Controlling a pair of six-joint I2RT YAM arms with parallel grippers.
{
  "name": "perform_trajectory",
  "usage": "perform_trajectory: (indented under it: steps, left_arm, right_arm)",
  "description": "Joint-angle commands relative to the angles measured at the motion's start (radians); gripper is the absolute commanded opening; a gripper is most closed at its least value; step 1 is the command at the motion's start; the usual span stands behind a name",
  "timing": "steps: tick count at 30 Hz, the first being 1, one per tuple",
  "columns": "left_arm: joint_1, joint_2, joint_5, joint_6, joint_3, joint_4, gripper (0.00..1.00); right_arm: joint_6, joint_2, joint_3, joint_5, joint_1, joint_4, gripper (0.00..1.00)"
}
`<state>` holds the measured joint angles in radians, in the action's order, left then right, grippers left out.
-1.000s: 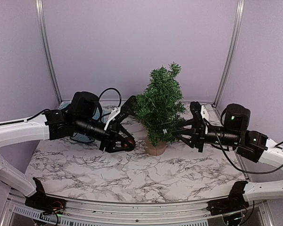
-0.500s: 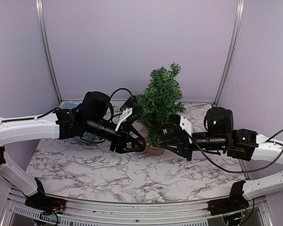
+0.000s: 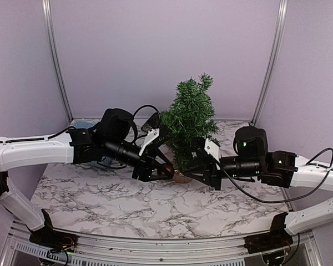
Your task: Decorate the small christmas tree
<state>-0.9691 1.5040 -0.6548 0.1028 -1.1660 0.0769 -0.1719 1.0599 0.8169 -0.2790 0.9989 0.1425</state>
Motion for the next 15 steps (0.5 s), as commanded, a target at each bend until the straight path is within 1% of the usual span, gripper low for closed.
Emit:
perform_trajectory:
  steps: [1,15]
  left_arm:
    - [-0.006,0.008,0.0,0.023,-0.038,0.001,0.4]
    - [-0.008,0.007,0.002,0.029,-0.035,0.0,0.4]
  right_arm:
    - [0.021,0.006,0.028,-0.015,0.008,-0.047,0.23]
    - [0.026,0.055,0.025,-0.048,0.009,-0.07,0.21]
